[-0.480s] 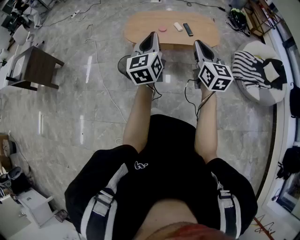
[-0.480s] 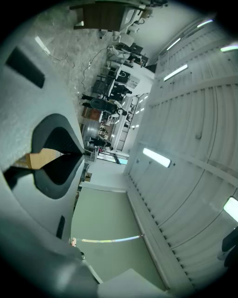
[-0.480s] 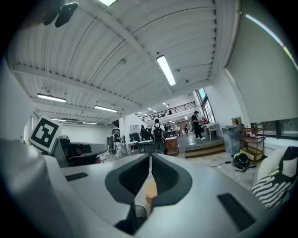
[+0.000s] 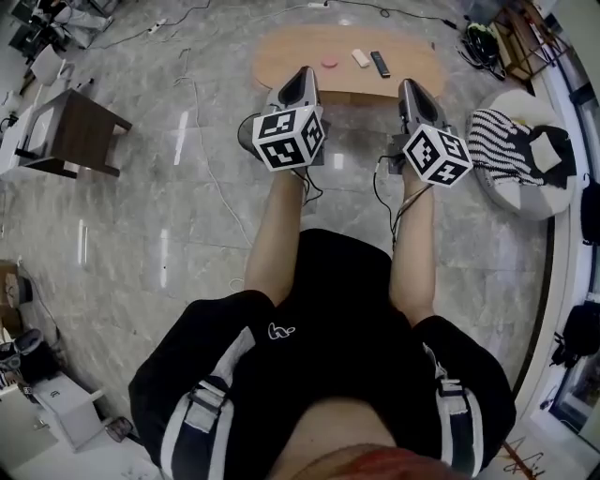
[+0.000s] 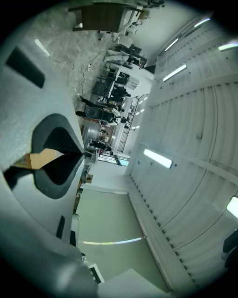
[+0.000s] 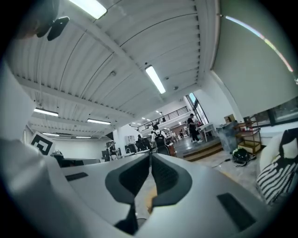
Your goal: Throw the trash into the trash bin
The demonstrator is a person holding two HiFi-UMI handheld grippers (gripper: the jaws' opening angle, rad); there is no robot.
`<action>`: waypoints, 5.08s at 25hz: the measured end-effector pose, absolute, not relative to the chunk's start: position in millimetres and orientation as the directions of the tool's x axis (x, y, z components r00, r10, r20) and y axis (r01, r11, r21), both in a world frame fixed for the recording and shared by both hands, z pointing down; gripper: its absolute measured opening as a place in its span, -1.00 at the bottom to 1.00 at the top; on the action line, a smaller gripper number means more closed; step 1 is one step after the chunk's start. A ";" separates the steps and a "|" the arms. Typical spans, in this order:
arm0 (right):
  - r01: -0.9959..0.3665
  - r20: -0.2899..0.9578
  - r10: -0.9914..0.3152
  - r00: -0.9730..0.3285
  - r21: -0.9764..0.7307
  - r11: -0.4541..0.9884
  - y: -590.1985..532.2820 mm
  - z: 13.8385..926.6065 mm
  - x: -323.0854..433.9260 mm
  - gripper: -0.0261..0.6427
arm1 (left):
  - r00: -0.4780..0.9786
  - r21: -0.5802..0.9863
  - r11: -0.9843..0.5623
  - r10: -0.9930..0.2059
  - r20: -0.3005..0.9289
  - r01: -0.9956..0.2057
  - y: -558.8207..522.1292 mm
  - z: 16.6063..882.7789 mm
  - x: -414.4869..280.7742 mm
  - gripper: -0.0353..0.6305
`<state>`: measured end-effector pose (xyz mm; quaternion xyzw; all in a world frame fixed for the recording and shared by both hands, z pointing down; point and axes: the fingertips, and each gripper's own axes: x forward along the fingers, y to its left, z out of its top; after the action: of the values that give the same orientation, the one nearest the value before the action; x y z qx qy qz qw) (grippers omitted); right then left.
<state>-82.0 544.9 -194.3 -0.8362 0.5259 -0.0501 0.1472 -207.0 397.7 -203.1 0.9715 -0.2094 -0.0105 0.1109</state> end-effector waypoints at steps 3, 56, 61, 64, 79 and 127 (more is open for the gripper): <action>-0.858 -0.072 -0.892 0.447 -0.318 -0.404 546.2 -192.5 -72.9 -0.86 | 0.915 0.223 -0.889 -0.403 0.031 -0.399 399.2 -201.6 -199.5 -0.88; -0.806 -0.077 -0.851 0.520 -0.376 -0.458 192.9 -172.1 296.2 -0.86 | 0.930 0.240 -0.899 -0.351 0.106 -0.366 17.1 -172.8 181.3 -0.88; -0.814 -0.049 -0.869 0.492 -0.379 -0.440 170.7 -161.6 298.9 -0.86 | 0.924 0.273 -0.883 -0.361 0.122 -0.381 -2.4 -160.9 187.5 -0.88; -0.800 -0.034 -0.864 0.502 -0.398 -0.449 172.8 -149.7 306.3 -0.86 | 0.925 0.280 -0.882 -0.353 0.137 -0.378 -1.7 -149.7 191.3 -0.88; -0.796 0.182 -0.906 0.382 -0.434 -0.423 128.7 -62.4 294.5 -0.86 | 0.859 0.399 -0.769 -0.381 0.341 -0.499 -28.1 -38.3 170.6 -0.88; -0.931 0.537 -0.840 -0.079 -0.342 -0.131 59.1 365.3 257.3 -0.23 | 0.639 0.385 -0.584 -0.320 0.700 -0.714 20.9 365.4 153.5 -0.88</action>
<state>257.3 59.1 365.3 -0.6751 0.6556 -0.3313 -0.0687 153.5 20.9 365.4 0.8403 -0.3077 0.2930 0.3367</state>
